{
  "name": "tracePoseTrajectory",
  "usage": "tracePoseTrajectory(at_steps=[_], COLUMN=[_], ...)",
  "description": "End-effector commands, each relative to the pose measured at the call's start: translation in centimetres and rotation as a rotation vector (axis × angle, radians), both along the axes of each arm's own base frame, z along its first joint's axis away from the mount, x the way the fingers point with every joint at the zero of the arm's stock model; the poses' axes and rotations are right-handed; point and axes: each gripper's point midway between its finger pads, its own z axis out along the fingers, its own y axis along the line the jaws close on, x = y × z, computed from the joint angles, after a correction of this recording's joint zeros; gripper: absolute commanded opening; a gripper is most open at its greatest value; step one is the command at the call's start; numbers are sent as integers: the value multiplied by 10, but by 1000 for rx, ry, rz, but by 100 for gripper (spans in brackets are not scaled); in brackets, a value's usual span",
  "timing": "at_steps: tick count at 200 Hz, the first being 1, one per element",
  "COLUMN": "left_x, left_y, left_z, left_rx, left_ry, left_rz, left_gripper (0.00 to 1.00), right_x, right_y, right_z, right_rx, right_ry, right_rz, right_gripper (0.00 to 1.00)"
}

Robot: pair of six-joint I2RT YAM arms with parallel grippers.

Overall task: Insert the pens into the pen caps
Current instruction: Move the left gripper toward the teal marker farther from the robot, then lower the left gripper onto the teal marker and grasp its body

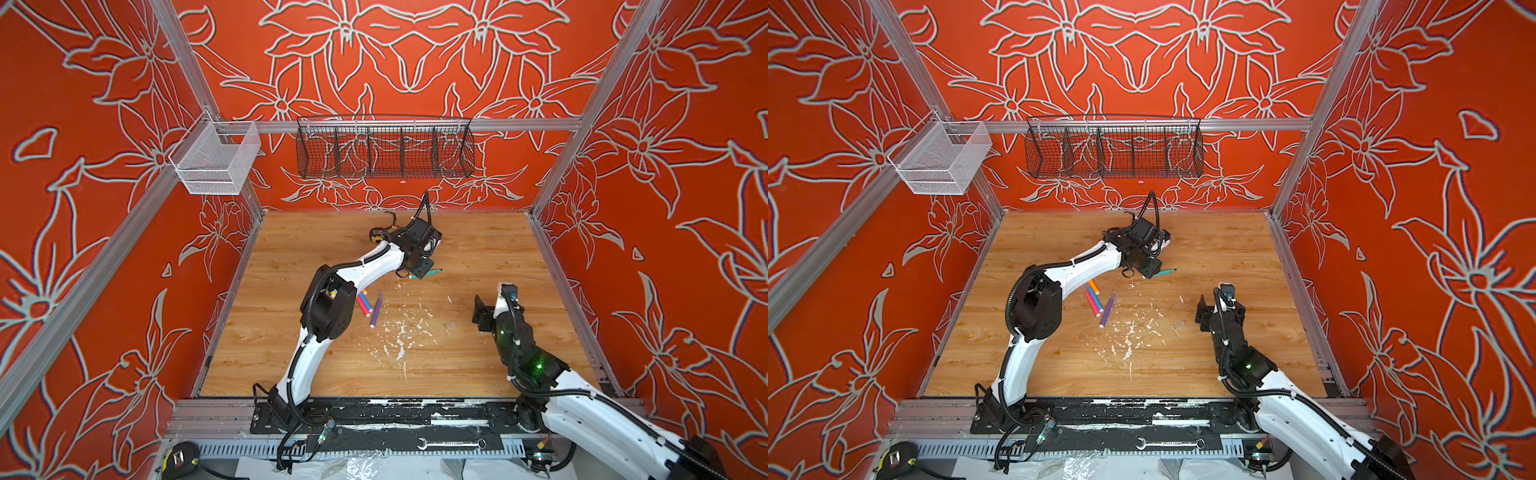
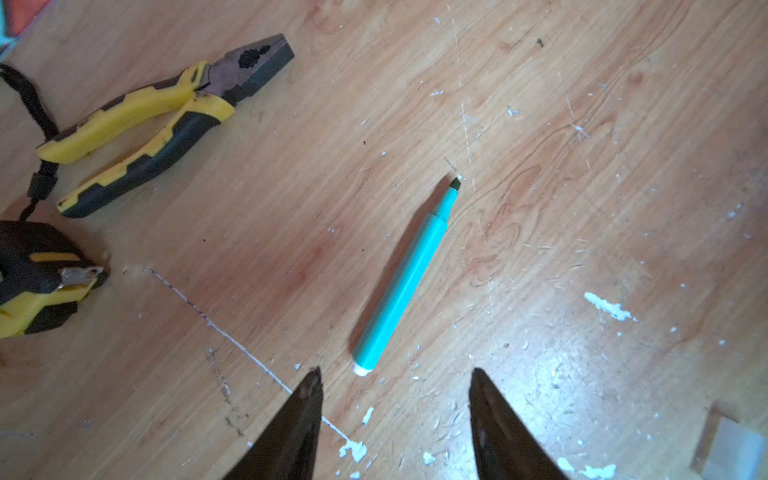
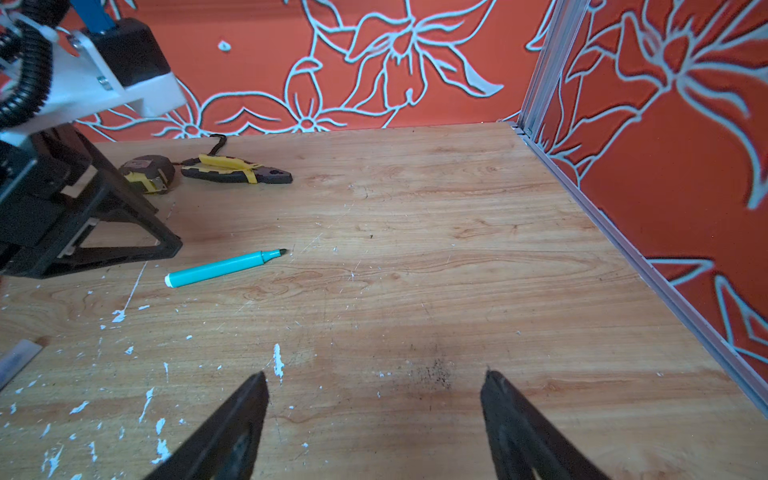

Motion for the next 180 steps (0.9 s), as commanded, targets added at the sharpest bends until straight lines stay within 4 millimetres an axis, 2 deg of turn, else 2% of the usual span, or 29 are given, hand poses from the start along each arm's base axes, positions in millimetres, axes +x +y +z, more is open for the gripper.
tracePoseTrajectory(at_steps=[1, 50, 83, 105, 144, 180], left_x=[4, 16, 16, 13, 9, 3], left_y=[10, 3, 0, -3, -4, -6], left_z=[-18, -34, -50, -59, -73, -83], left_rx=[81, 82, 102, 106, 124, 130], left_ry=[28, 12, 58, 85, 129, 172], left_rz=[-5, -5, -18, -39, -69, -98], left_gripper=[54, 58, 57, 52, 49, 38], right_x=[1, 1, 0, 0, 0, 0], right_y=[0, 0, 1, 0, 1, 1], right_z=[1, 2, 2, 2, 1, 1], right_rx=[12, 12, 13, 14, 13, 14], right_ry=[-3, -5, -5, -5, -3, -4], right_rz=[-3, -1, 2, -1, 2, 5], right_gripper=[82, 82, 82, 82, 82, 82])
